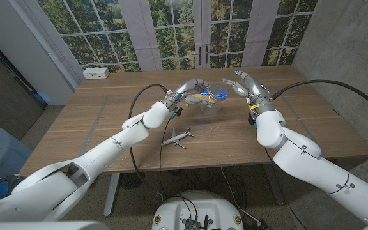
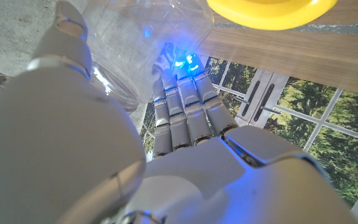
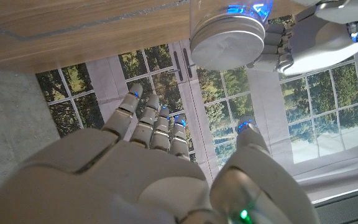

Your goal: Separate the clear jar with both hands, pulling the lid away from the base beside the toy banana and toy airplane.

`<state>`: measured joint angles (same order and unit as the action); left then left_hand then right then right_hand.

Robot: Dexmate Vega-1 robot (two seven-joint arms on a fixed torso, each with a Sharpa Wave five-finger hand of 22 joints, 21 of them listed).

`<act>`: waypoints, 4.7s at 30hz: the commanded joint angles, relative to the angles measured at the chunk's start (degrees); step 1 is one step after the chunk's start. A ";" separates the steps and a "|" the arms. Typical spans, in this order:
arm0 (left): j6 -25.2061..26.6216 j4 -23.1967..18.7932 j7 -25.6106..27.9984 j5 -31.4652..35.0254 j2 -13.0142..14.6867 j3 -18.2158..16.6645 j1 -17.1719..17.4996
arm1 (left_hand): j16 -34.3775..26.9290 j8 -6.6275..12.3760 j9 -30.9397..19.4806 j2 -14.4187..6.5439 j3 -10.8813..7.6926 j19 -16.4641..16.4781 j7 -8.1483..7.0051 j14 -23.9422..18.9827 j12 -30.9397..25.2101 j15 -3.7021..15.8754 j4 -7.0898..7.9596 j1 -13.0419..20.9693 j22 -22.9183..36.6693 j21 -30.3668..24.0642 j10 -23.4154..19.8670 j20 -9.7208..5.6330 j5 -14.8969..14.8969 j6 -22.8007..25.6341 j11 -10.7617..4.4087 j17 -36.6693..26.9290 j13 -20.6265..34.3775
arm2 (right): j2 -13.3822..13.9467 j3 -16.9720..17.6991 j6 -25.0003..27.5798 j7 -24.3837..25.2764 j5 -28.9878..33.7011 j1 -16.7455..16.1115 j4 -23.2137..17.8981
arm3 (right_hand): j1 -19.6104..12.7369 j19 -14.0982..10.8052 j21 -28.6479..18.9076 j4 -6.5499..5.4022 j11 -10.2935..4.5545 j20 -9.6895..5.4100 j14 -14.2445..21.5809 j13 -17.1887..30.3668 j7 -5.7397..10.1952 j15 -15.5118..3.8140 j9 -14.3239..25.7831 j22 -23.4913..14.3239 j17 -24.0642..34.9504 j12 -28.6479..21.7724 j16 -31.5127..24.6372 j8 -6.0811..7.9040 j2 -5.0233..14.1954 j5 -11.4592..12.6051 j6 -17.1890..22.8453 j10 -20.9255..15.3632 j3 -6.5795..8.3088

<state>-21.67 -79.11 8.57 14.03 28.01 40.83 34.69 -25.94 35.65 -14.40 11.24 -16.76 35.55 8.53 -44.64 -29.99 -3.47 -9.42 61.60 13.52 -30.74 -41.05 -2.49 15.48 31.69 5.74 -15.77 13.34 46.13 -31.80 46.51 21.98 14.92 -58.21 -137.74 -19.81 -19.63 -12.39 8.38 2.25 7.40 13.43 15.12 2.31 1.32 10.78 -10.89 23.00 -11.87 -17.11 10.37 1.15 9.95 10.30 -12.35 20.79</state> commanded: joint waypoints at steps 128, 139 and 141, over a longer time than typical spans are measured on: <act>-3.34 7.74 -10.48 -12.14 -2.94 0.12 -5.68 | 2.93 11.13 -15.39 -12.84 1.24 -1.92 -13.26 -10.16 -5.82 17.46 0.30 12.42 -1.10 -6.37 -20.86 -3.84 27.05 15.57 -16.90 -14.44 33.94 | 6.55 -35.39 12.28 -25.77 14.76 35.15 5.95 | -51.22 -13.43 -13.95 2.62 -11.50 -9.34 26.77 22.06 5.08 -14.73 6.45 -3.85 25.41 -26.08 -21.32 27.00 4.29 2.63 43.34 -37.23 4.36; -2.09 7.85 -14.08 -13.78 -2.80 0.37 -7.26 | 3.13 10.79 -15.62 -12.82 1.34 -2.10 -13.30 -10.25 -5.78 17.46 0.30 12.44 -1.20 -6.87 -21.01 -3.82 27.30 15.69 -16.91 -14.66 34.27 | 10.38 -25.70 -5.96 -29.13 19.48 27.79 6.72 | -53.43 -13.38 -16.14 1.97 -11.02 -11.74 28.50 21.42 5.57 -14.73 5.19 -4.44 26.83 -25.98 -20.23 28.26 2.31 1.08 46.53 -38.51 3.84; -1.77 7.81 -15.10 -14.54 -2.74 0.35 -7.50 | 3.17 10.73 -15.63 -12.82 1.36 -2.17 -13.21 -10.28 -5.65 17.47 0.31 12.44 -1.22 -6.96 -20.94 -3.76 27.35 15.80 -16.90 -14.70 34.21 | 10.49 -23.97 -9.02 -29.71 20.53 26.48 7.19 | -53.64 -13.28 -16.44 1.84 -10.97 -12.00 28.68 21.16 6.00 -14.74 4.96 -4.51 27.00 -25.85 -20.02 28.48 2.14 0.87 47.19 -38.72 3.73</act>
<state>-24.94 -71.32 -3.06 1.54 25.15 40.94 28.54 -22.67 44.17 -14.41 11.25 -15.26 33.54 9.42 -46.29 -34.78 -2.87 -9.54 61.61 12.27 -37.36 -43.21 -3.00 18.07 32.57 7.06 -30.24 13.34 54.02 -63.98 53.54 -4.60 30.41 -25.09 -131.50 -58.23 -32.93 -28.36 8.38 4.52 -2.89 39.99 31.53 3.79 -2.06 13.57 -15.05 49.81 -35.16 -37.45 29.83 -12.34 11.07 32.17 -37.17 22.26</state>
